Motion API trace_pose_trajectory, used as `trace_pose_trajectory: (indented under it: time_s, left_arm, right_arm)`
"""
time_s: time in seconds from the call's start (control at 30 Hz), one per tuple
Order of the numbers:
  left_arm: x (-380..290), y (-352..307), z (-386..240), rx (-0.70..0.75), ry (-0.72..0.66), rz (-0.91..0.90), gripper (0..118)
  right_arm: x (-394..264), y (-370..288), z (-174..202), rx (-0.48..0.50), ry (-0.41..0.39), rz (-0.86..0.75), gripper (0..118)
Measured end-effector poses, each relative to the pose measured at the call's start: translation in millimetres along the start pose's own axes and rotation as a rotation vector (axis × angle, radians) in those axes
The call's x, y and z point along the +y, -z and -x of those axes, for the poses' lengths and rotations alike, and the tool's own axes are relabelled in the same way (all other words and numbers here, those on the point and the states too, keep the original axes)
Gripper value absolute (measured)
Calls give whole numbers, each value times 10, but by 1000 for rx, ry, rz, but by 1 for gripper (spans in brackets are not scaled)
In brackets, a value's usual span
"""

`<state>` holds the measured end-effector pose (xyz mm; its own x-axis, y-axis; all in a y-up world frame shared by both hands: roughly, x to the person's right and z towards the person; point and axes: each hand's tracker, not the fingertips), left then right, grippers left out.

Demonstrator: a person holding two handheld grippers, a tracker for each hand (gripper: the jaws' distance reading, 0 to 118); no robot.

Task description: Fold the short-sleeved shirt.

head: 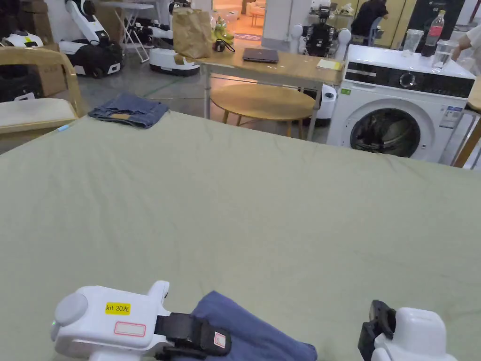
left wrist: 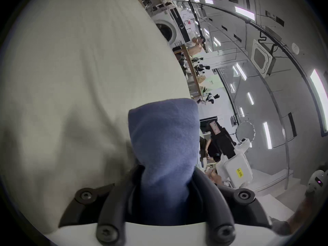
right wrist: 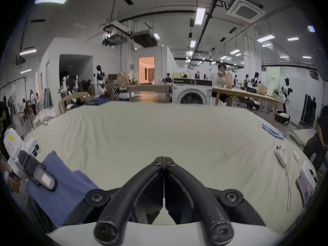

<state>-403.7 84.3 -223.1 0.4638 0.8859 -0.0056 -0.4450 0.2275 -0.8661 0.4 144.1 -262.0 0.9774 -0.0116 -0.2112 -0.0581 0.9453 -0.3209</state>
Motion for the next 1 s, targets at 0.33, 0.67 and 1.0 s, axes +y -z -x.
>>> trace_pose_trajectory:
  time_s: [0.33,0.67,1.0]
  left_arm:
    - [874,-1861,-143,310,45,-63,17]
    - [1507,-3027,221,706,-40,-55,17]
    - [1447,-3074,704,799,-123,-70,38]
  right_arm:
    - [320,138,248,40,-39,-39,0]
    - [212,230,198,29,-42,25,0]
    - [186,273,122,-2,-72,65,0]
